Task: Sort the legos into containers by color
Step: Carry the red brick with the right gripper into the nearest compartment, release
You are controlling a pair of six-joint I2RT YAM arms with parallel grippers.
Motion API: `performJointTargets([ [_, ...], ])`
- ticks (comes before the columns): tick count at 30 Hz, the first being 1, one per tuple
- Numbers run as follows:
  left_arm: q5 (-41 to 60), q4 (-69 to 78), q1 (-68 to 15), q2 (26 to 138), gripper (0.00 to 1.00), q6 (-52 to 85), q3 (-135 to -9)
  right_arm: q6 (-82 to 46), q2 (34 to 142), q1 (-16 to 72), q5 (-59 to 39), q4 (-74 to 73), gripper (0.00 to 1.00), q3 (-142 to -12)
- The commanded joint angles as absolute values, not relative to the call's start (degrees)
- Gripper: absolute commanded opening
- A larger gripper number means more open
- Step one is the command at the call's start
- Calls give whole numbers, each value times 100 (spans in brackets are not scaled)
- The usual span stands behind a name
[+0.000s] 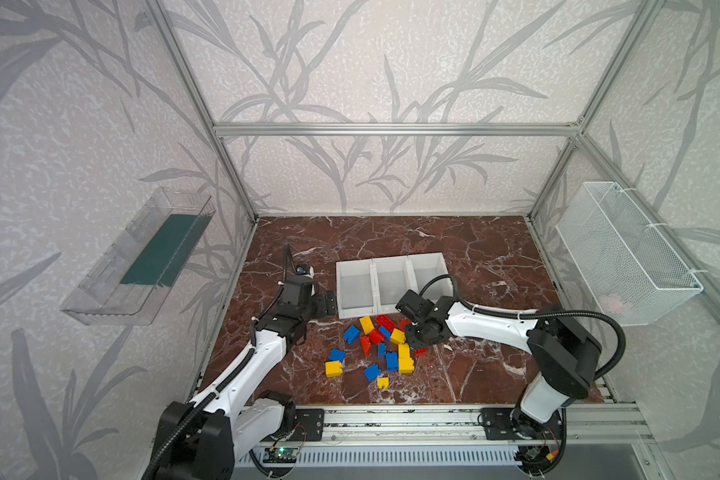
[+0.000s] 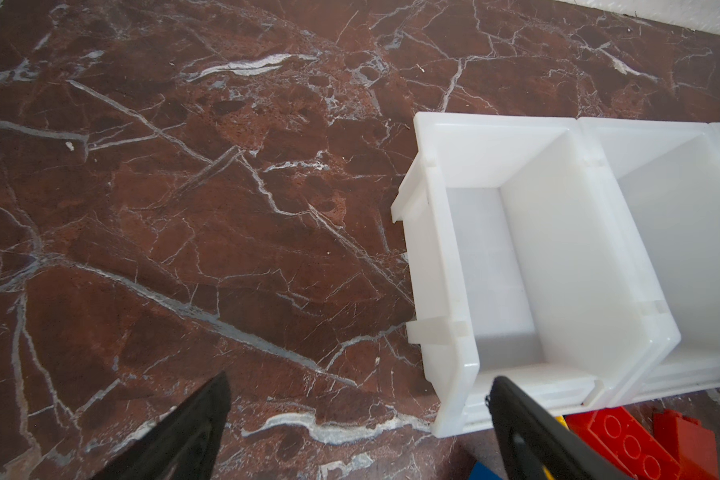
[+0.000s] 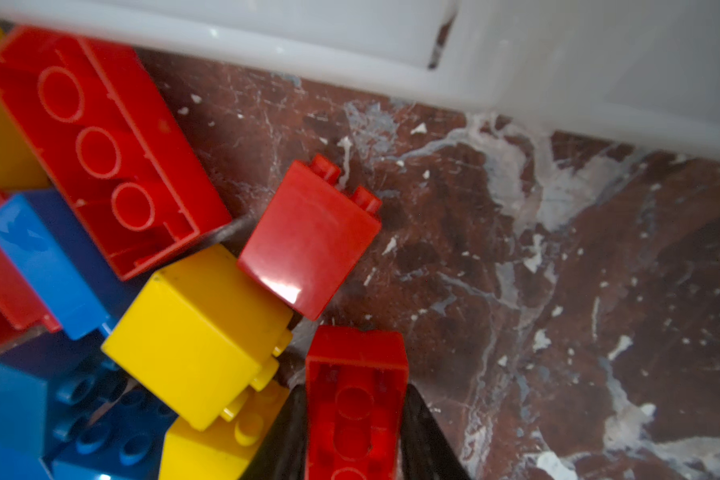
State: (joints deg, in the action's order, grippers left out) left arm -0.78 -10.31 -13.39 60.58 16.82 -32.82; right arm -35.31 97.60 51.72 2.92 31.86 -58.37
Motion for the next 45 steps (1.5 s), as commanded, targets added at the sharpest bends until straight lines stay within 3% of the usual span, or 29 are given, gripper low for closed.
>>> performJointTargets([
  [1, -108, -950, -1382, 6038, 99, 1784, -3183, -3524, 10055, 5212, 221, 3121, 28, -5809],
  [10, -223, -985, -1459, 5793, 99, 1880, -3069, -3368, 9527, 5219, 454, 3436, 26, -5936],
  [17, -229, -1019, -1494, 5603, 99, 2011, -2989, -2601, 9470, 5219, 708, 4016, 26, -7227],
  [28, -213, -1108, -1520, 5437, 99, 2226, -2887, -1559, 11606, 5212, 396, 3980, 26, -10414],
  [35, -279, -1112, -1537, 5295, 99, 2320, -2787, -1532, 12587, 5212, 160, 4159, 26, -11295],
  [41, -268, -1166, -1538, 5397, 99, 2328, -2837, -1470, 12705, 5212, 141, 4341, 47, -11635],
  [45, -290, -1387, -1538, 5348, 99, 2437, -2920, -1348, 12555, 5212, 158, 4531, 54, -11813],
])
